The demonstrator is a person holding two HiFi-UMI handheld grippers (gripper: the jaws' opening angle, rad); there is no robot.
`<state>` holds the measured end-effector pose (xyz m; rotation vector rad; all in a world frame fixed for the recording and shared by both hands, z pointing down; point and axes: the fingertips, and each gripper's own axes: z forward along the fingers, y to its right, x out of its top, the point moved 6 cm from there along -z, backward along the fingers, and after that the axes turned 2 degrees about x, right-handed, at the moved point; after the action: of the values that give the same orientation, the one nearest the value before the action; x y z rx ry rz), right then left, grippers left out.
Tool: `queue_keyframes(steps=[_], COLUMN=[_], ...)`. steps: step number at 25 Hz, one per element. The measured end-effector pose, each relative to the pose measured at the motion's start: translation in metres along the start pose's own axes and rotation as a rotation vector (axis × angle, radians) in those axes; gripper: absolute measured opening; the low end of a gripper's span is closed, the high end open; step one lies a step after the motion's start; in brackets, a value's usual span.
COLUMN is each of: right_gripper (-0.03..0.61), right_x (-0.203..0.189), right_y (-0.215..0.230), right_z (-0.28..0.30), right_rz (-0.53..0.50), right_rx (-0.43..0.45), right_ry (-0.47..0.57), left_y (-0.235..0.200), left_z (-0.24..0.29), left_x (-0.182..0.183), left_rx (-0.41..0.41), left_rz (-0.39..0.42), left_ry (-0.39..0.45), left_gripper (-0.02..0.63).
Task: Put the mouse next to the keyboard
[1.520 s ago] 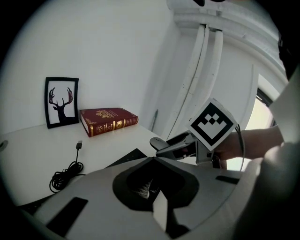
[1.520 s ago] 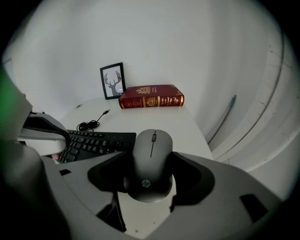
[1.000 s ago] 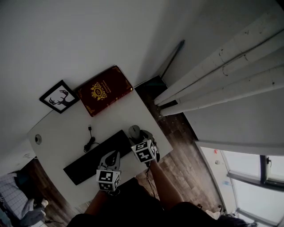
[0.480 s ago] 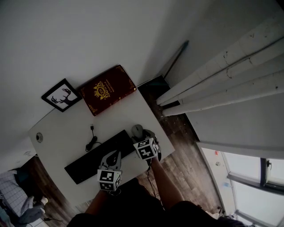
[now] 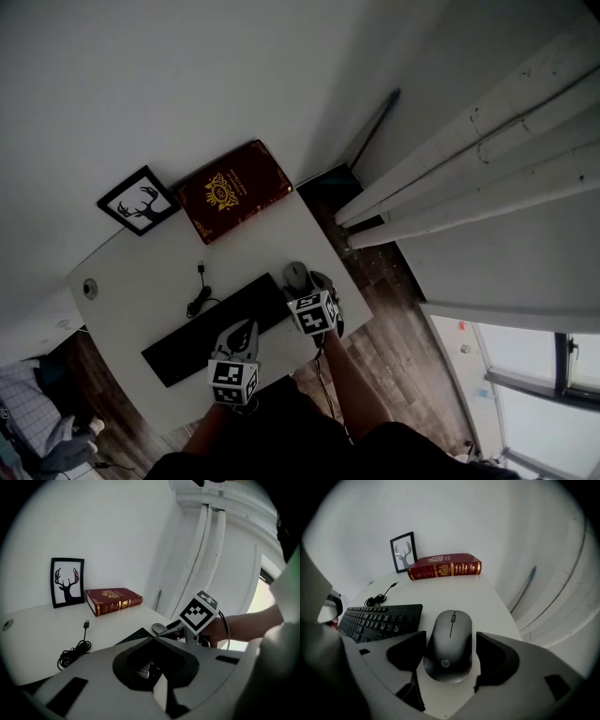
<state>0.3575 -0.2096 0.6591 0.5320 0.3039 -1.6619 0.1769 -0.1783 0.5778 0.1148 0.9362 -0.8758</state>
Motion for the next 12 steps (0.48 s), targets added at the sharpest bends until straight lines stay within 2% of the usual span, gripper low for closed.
queue_keyframes(steps=[8, 12], right_gripper=[0.336, 0.334], right_x=[0.006, 0.008], right_y=[-0.004, -0.016], right_z=[-0.034, -0.061], right_rz=[0.008, -0.020], right_rx=[-0.045, -0.103], right_ry=[0.111, 0.191], left_y=[0.007, 0.022], left_z=[-0.015, -0.024], left_x=[-0.003, -0.005], left_rx=[0.012, 0.003], left_rz=[0.010, 0.022], left_ry=[0.030, 0.054], left_gripper=[0.000, 0.000])
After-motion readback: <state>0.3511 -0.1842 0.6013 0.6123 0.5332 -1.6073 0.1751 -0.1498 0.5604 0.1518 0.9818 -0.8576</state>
